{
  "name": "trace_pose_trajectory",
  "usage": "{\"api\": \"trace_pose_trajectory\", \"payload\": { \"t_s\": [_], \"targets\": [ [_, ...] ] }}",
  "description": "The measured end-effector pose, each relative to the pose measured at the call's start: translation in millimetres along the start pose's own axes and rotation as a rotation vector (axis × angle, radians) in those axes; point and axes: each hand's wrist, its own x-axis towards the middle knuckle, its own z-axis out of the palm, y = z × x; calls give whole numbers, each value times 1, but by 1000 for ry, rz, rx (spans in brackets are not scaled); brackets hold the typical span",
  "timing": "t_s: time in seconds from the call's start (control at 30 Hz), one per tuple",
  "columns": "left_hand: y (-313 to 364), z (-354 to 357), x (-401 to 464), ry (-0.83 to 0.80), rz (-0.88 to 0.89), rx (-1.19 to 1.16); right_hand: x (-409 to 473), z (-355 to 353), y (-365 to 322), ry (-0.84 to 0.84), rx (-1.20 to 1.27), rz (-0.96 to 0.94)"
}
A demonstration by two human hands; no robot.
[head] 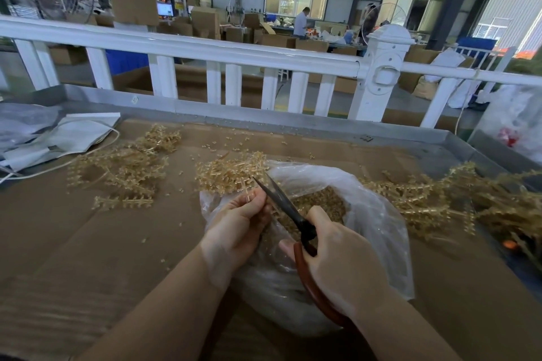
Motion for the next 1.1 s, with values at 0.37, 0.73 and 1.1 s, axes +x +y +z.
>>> {"api": "trace_pose_trajectory", "payload": {
  "t_s": [0.37, 0.73, 1.1],
  "targets": [
    [-3, 5, -6, 5, 90, 33, 8, -28, 1, -199, 75, 32],
    [-1, 8, -7, 43, 64, 75, 8, -29, 1, -168, -3, -8],
    [2, 7, -7, 23, 11, 70, 7, -19, -2, -142, 6, 21]
  ]
}}
